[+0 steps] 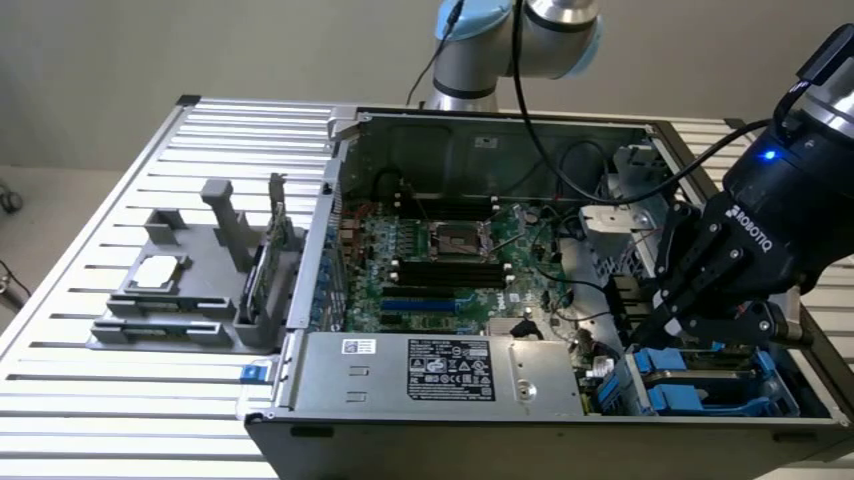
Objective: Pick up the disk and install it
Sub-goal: 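Insert the second disk wire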
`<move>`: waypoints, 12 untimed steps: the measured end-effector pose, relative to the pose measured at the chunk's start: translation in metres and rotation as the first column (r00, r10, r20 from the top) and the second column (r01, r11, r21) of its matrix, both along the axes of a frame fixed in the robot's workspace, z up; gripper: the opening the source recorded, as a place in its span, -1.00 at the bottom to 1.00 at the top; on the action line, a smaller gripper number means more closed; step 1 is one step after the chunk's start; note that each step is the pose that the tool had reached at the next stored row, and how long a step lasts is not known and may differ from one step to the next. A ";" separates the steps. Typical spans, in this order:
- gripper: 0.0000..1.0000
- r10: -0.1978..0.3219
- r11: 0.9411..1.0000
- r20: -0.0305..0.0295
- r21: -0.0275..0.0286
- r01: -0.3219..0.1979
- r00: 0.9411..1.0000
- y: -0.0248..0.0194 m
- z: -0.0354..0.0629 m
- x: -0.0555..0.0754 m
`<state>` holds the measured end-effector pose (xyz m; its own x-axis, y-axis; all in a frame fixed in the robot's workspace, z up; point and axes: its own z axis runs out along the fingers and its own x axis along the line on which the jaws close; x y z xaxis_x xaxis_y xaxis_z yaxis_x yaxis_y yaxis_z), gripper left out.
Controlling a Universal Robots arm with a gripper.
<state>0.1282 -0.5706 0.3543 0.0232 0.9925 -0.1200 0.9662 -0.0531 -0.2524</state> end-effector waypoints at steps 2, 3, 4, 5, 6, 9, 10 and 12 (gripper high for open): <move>-0.79 0.000 1.000 0.000 0.000 0.000 1.000 0.0000 0.0000 0.000; -0.79 0.000 1.000 0.000 0.000 0.000 1.000 0.0000 0.0000 0.000; -0.79 0.000 1.000 0.000 0.000 0.000 1.000 0.0000 0.0000 0.000; -0.79 0.000 1.000 0.000 0.000 0.000 1.000 0.0000 0.0000 0.000; -0.76 0.000 1.000 0.000 0.000 0.000 1.000 0.0000 0.0000 0.000; -0.52 0.000 1.000 0.000 0.000 0.000 1.000 0.0000 0.0000 0.000; -0.52 0.000 1.000 0.001 0.000 0.000 1.000 0.0001 -0.0001 0.000; -0.39 0.000 1.000 0.001 0.000 0.000 1.000 0.0005 -0.0001 0.000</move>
<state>0.1286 -0.5701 0.3542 0.0234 0.9925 -0.1201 0.9665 -0.0531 -0.2510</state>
